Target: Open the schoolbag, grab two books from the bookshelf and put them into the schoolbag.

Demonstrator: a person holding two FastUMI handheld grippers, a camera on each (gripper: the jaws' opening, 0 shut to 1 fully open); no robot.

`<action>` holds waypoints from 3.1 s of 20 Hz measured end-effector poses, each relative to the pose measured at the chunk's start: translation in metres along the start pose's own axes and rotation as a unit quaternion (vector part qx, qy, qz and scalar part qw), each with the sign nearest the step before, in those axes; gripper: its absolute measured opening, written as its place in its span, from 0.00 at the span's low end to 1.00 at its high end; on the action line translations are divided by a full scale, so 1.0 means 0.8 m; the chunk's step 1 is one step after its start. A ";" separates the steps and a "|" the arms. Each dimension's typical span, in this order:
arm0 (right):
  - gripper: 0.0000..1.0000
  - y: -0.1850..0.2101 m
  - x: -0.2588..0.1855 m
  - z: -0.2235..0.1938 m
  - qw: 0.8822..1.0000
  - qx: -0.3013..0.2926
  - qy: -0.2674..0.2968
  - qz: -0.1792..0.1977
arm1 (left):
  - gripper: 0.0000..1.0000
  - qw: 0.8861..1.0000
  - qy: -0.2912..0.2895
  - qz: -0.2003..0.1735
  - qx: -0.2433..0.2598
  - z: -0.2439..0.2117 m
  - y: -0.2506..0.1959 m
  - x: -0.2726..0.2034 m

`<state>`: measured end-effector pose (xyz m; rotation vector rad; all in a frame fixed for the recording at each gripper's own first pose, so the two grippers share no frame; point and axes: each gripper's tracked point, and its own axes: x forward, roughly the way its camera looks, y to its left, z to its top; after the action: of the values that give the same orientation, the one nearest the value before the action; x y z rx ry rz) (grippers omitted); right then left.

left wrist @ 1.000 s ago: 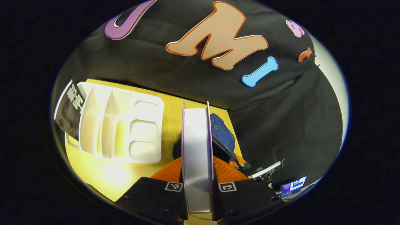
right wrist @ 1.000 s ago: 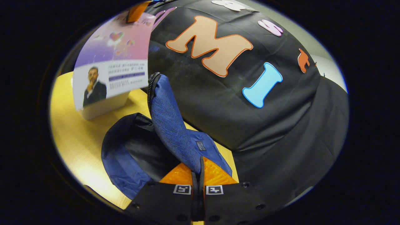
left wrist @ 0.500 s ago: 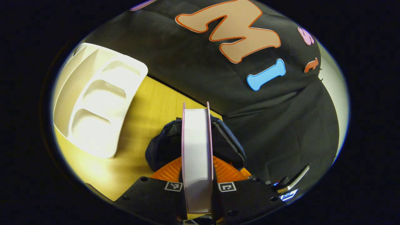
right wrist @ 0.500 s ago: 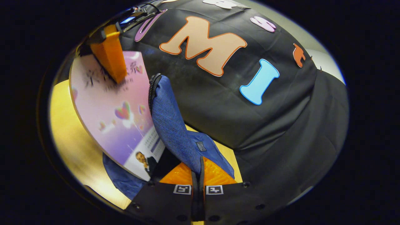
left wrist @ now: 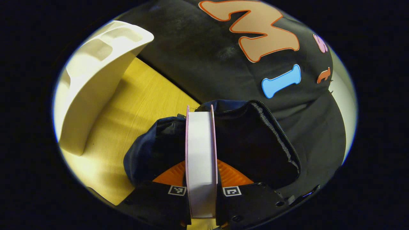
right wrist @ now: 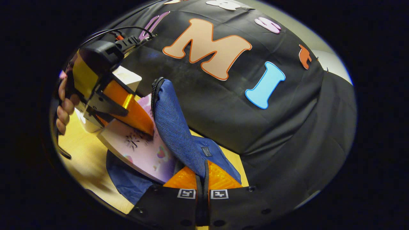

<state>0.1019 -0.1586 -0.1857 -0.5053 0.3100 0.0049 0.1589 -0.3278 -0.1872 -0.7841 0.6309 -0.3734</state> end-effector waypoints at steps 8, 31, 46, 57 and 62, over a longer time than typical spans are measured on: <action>0.00 0.001 0.007 0.004 1.000 -0.002 0.001 0.003 | 0.28 0.999 -0.021 -0.014 -0.029 0.000 0.004 0.043; 0.03 -0.003 0.021 0.002 1.000 0.011 0.011 -0.007 | 0.96 0.988 0.019 0.091 0.120 -0.004 0.036 -0.022; 0.00 0.010 0.016 -0.006 1.000 -0.001 0.016 0.004 | 0.96 0.978 0.035 0.057 0.196 0.076 -0.016 -0.221; 0.00 0.018 0.016 -0.009 1.000 -0.017 0.021 0.011 | 0.95 0.945 0.009 0.197 0.260 0.291 0.093 -0.361; 0.00 0.018 0.015 -0.009 0.999 -0.018 0.025 0.008 | 0.95 0.921 0.007 0.274 0.278 0.381 0.166 -0.401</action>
<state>0.1099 -0.1505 -0.2023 -0.5388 0.3638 0.0135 0.1251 0.0930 0.0010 -0.0432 0.6854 -0.0293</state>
